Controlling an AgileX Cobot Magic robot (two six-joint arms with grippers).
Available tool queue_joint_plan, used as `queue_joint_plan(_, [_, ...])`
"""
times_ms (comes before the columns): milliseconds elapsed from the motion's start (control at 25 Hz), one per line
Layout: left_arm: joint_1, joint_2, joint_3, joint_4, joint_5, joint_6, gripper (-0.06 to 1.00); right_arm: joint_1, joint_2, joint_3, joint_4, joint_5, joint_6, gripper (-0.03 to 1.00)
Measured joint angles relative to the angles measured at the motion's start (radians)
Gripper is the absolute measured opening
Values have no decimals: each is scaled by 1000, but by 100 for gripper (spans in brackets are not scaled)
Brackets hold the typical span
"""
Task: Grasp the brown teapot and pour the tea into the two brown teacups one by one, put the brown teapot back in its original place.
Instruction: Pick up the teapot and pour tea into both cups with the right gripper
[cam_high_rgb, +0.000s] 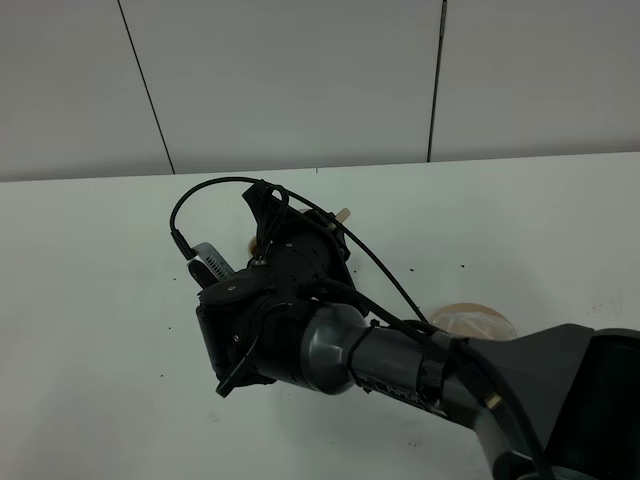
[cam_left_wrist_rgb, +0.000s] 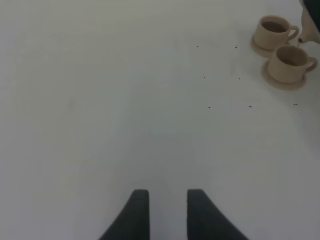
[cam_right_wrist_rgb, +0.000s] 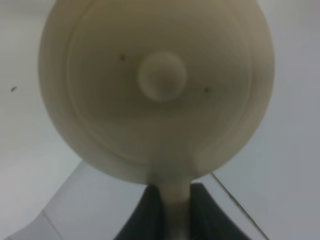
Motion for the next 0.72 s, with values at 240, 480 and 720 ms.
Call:
queue_joint_plan(240, [0,0,0,0,0,0,26,1,0,0,0,10,-1,10])
queue_joint_plan(480, [0,0,0,0,0,0,26,1,0,0,-1,12,0,10])
queue_joint_plan(720, [0,0,0,0,0,0,26,1,0,0,-4,14,0,10])
